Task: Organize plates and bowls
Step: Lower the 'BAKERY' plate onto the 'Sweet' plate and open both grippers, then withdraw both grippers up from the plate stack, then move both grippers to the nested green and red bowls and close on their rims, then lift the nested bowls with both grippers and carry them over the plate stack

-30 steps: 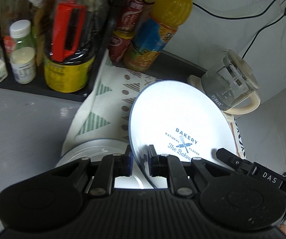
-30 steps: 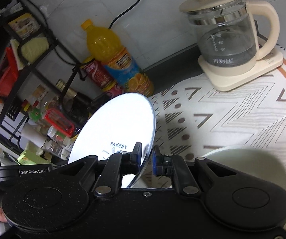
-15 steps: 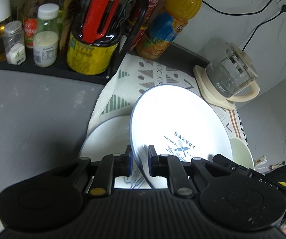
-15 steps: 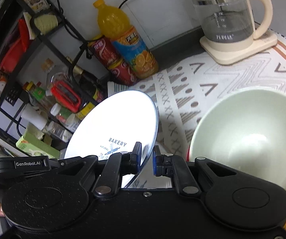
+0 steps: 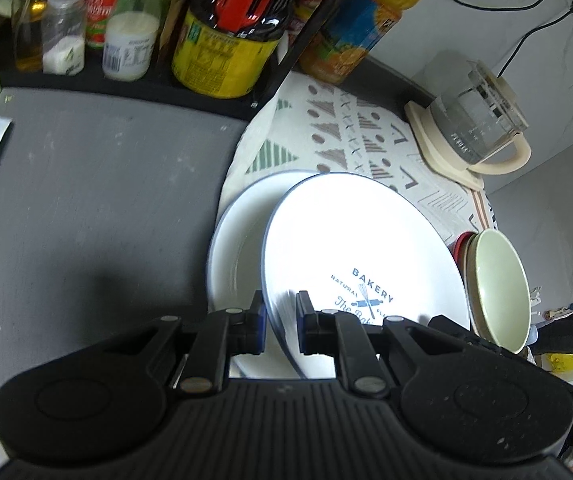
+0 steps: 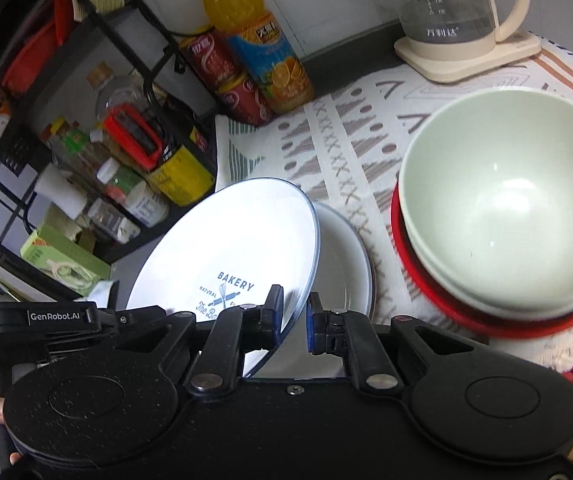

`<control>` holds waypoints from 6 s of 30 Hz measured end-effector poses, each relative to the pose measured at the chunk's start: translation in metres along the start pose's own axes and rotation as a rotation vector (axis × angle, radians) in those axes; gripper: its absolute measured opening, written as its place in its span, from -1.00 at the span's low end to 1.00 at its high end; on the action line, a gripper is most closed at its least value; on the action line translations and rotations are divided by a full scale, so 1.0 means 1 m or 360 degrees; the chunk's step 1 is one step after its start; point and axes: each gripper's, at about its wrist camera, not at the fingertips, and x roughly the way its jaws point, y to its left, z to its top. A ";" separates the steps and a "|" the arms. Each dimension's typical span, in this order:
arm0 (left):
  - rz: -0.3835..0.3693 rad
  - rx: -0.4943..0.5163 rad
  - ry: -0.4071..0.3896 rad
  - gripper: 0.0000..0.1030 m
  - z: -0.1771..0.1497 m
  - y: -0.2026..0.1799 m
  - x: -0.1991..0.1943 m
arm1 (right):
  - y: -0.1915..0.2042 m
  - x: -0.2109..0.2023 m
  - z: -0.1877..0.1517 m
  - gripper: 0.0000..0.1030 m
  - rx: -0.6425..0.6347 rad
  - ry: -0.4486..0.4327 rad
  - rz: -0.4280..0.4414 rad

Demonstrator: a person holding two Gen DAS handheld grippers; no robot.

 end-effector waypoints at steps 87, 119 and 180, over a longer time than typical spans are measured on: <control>0.0084 0.0334 -0.0194 0.78 -0.006 -0.049 -0.023 | 0.005 -0.038 -0.028 0.99 -0.0093 -0.0147 -0.0043; -0.0070 0.0387 0.0017 0.31 -0.014 -0.170 0.057 | -0.119 -0.078 0.010 0.87 0.0250 -0.0224 -0.0119; 0.0213 0.0079 -0.0125 -0.52 0.019 -0.198 0.074 | -0.159 -0.007 0.109 -0.29 0.0141 0.0139 0.0104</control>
